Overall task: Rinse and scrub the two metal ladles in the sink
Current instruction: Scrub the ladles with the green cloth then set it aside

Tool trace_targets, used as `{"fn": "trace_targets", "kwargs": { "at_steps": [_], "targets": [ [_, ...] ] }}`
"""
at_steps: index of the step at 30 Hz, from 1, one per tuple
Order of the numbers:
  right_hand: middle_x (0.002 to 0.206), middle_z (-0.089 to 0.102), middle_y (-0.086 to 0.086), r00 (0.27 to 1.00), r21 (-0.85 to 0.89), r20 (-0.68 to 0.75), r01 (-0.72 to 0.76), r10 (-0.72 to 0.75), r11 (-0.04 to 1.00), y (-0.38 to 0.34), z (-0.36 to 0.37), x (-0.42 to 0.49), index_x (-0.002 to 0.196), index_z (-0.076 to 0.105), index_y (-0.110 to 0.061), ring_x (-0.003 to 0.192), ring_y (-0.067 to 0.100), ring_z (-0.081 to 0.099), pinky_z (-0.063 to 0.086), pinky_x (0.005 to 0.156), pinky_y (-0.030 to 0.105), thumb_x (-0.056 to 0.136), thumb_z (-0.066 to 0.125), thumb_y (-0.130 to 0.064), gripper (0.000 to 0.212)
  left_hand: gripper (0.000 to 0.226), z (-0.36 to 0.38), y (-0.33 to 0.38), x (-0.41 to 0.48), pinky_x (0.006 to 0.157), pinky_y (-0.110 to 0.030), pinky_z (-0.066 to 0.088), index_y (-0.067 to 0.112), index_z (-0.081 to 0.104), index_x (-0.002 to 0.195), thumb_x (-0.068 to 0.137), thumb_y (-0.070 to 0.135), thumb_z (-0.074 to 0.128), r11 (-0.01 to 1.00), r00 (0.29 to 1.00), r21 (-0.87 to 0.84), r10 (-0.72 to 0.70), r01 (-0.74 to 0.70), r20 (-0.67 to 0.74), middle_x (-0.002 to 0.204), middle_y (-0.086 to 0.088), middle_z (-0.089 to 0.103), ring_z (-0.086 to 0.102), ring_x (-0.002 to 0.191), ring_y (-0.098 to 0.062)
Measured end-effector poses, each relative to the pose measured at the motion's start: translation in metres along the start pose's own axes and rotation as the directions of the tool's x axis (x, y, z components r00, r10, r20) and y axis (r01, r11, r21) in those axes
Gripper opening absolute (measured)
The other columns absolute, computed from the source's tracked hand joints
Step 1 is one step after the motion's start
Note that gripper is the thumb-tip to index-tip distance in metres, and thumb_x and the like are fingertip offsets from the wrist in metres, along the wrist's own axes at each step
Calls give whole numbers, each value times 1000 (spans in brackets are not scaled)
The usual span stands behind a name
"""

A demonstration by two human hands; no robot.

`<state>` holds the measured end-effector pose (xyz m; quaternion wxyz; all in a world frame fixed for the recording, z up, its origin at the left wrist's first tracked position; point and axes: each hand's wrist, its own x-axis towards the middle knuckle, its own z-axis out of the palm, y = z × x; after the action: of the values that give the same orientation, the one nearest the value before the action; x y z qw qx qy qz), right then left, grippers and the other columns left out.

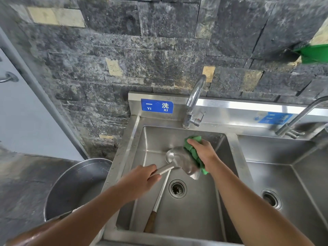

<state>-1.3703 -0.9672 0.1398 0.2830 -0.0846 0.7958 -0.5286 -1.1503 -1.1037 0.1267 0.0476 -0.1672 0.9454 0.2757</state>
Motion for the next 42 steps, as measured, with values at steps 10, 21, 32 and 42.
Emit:
{"fn": "trace_targets", "kwargs": {
  "at_steps": [10,21,32,42],
  "targets": [
    [91,68,0,781,-749,116,474,-613,463,61,56,-64,91,59,-21,86,27,64,51,73,36,78,62,-46,28,31,35,10,-8,74,-40,57,17,56,97,98,46,46,993,988,64,-107,100,108,86,-6,67,67,79,-27],
    [88,72,3,973,-135,-195,-151,123,979,57,-5,-10,91,71,-21,86,25,68,55,89,39,82,66,-44,26,25,28,19,-5,63,-34,54,23,53,85,99,43,45,994,984,-18,-102,106,143,69,5,57,48,53,-8],
    [89,69,-1,787,-720,153,503,-597,479,44,49,-37,96,61,-24,82,25,65,54,75,35,77,56,-52,34,38,38,33,19,67,-36,49,13,60,92,98,48,46,982,985,-90,-158,164,69,83,-8,67,64,77,-29],
    [86,72,2,945,-294,-195,200,-264,935,71,-4,-9,95,66,-21,78,21,68,57,78,39,88,61,-38,20,17,55,39,19,47,-21,38,17,52,82,93,29,56,969,974,-121,-207,217,94,66,5,55,51,53,-11]
  ]
}}
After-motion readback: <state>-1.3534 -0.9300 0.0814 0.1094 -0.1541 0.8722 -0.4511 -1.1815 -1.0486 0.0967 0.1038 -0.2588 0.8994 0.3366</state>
